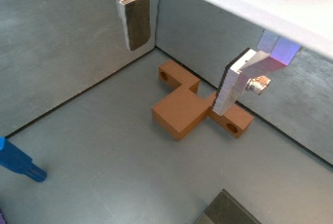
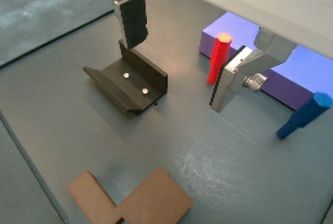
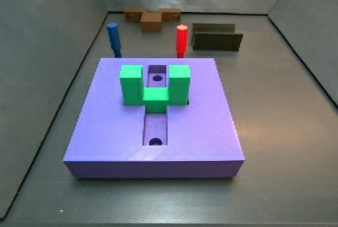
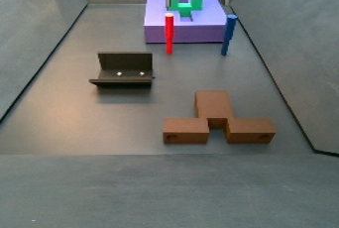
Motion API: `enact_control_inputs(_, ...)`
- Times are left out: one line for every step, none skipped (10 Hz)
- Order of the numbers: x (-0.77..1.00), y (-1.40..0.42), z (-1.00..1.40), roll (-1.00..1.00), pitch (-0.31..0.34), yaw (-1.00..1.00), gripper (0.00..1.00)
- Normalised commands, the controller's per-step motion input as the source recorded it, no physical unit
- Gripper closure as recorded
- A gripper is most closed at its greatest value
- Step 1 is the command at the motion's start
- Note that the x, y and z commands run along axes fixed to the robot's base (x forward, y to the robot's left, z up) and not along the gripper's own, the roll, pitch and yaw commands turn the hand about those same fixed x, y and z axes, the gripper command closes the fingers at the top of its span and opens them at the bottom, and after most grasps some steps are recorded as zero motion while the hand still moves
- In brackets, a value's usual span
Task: Pick up the brown object. Move up. Place the brown object on the fixture. Regrasp the brown object. Move to above the board. Insert the brown object.
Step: Pick up the brown object.
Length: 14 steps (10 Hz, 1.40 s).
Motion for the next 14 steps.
enact_control_inputs(-0.22, 0.14, -0.46, -0.04, -0.12, 0.0, 0.0)
enact_control_inputs(-0.26, 0.25, -0.51, 0.0, -0.1, 0.0, 0.0)
enact_control_inputs(-0.23, 0.32, -0.51, -0.01, -0.081, -0.03, 0.0)
enact_control_inputs(-0.14, 0.27, -0.47, -0.01, -0.066, -0.01, 0.0)
enact_control_inputs(0.0, 0.24, -0.51, -0.08, 0.0, -0.07, 0.0)
enact_control_inputs(0.0, 0.19, -0.53, -0.11, 0.0, -0.13, 0.0)
enact_control_inputs(0.0, 0.18, -0.53, -0.13, 0.0, -0.14, 0.0)
enact_control_inputs(0.0, 0.14, -0.51, -0.13, 0.0, -0.14, 0.0)
enact_control_inputs(0.0, 0.15, -0.51, -0.14, -0.003, -0.14, 0.0)
enact_control_inputs(0.0, 0.16, -0.48, -0.14, -0.019, -0.12, 0.0)
enact_control_inputs(0.0, 0.19, -0.42, -0.16, -0.02, -0.1, 0.0)
enact_control_inputs(0.0, 0.19, -0.37, -0.22, -0.021, -0.04, 0.0)
enact_control_inputs(0.0, 0.18, -0.37, -0.22, -0.039, -0.04, 0.0)
enact_control_inputs(-0.02, 0.13, -0.33, -0.22, -0.056, -0.03, 0.0)
